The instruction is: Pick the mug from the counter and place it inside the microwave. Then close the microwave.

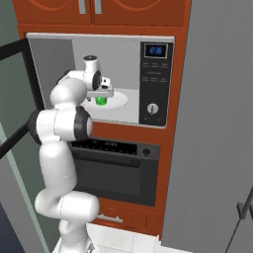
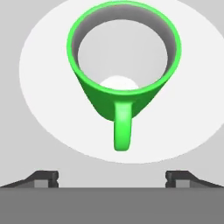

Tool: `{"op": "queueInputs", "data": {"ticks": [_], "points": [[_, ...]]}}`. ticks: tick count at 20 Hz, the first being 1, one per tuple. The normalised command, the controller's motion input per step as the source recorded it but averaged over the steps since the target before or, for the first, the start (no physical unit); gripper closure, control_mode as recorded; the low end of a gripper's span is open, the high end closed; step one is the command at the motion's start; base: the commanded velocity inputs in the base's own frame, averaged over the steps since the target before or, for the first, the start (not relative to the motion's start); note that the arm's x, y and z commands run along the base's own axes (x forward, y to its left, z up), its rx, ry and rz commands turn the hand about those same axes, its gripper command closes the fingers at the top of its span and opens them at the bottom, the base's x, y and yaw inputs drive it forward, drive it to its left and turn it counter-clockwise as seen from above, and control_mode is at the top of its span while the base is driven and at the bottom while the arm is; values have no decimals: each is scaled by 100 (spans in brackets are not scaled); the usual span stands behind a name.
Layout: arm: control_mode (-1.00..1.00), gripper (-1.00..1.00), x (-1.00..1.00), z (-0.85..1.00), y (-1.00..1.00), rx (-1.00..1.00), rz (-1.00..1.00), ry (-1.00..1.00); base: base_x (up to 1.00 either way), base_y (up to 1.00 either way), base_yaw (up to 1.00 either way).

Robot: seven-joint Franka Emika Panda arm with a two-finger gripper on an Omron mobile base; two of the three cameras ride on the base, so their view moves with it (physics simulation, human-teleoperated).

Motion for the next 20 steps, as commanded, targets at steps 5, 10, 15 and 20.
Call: {"op": "queueInputs", "data": {"ticks": [5, 10, 15, 20], "points": [[-100, -100, -83, 0, 0, 0, 0, -6, 0, 0, 0], [-100, -100, -77, 0, 0, 0, 0, -5, 0, 0, 0], [-100, -100, -70, 1, 0, 0, 0, -7, 0, 0, 0], [-100, -100, -66, 24, -1, 0, 0, -1, 0, 0, 0]]}}
